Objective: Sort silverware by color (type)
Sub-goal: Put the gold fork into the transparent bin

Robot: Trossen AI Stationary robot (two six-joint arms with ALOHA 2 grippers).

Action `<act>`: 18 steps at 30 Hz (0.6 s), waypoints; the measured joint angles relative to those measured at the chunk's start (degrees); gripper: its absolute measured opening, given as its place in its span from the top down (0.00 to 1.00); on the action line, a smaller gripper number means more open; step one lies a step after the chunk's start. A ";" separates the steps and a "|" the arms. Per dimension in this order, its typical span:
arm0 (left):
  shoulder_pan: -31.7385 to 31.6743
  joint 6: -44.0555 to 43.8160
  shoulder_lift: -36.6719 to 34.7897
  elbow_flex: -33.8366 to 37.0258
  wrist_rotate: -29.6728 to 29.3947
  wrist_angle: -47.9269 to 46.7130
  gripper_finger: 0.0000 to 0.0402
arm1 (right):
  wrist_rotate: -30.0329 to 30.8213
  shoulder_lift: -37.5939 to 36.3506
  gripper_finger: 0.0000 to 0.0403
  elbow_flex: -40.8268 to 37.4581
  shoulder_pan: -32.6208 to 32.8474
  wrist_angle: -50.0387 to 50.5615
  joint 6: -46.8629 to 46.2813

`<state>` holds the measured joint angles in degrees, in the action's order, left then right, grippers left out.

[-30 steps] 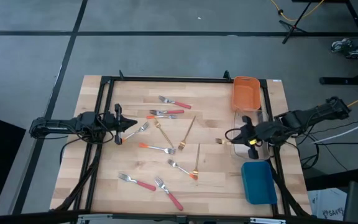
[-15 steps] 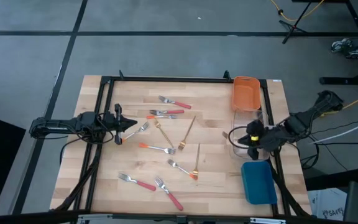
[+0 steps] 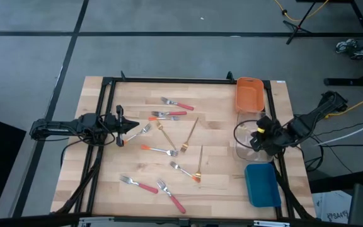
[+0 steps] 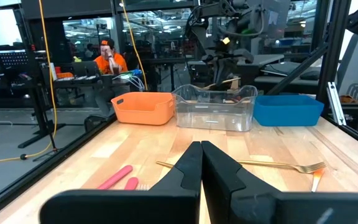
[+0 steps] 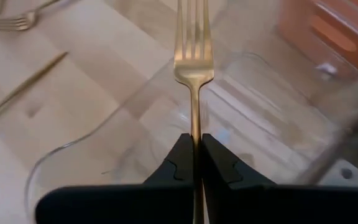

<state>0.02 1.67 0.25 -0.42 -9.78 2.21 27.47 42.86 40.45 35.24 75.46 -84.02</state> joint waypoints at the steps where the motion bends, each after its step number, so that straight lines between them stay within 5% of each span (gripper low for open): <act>1: -0.01 0.00 0.00 0.01 0.00 0.01 1.00 | 0.07 0.38 1.00 0.00 0.00 0.13 -0.39; 18: -0.01 0.00 0.00 0.00 0.00 0.00 1.00 | 0.56 14.67 1.00 -0.02 0.00 0.01 -1.21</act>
<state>0.01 1.67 0.25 -0.41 -9.78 2.21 28.03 57.53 40.42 35.24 75.46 -85.23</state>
